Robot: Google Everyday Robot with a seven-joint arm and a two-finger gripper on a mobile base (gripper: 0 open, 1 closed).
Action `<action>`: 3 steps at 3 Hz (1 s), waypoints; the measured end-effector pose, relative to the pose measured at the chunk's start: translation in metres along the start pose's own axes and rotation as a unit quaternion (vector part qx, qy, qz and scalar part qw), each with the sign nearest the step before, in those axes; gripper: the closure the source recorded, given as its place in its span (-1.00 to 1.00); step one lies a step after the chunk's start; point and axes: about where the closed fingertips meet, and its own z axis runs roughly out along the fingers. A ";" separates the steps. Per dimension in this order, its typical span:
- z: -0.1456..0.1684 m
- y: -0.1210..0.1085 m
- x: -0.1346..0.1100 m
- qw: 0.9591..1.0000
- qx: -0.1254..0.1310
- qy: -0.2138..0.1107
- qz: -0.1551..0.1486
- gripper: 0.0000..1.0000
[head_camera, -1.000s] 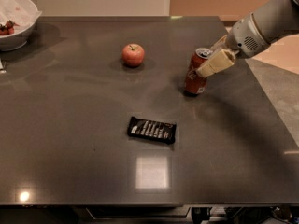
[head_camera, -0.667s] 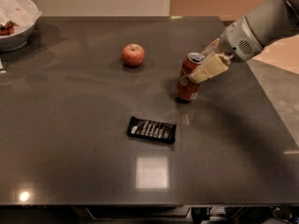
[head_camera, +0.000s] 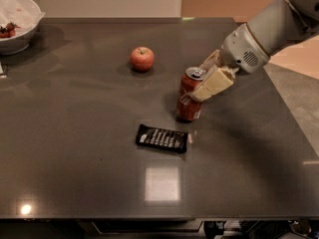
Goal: Move coke can near rxbar chocolate
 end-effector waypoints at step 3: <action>0.021 0.018 -0.003 0.999 -0.002 0.037 -0.035 -0.26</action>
Offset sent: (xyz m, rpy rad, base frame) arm -0.0189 0.0187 -0.0138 -0.0940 -0.0373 0.0615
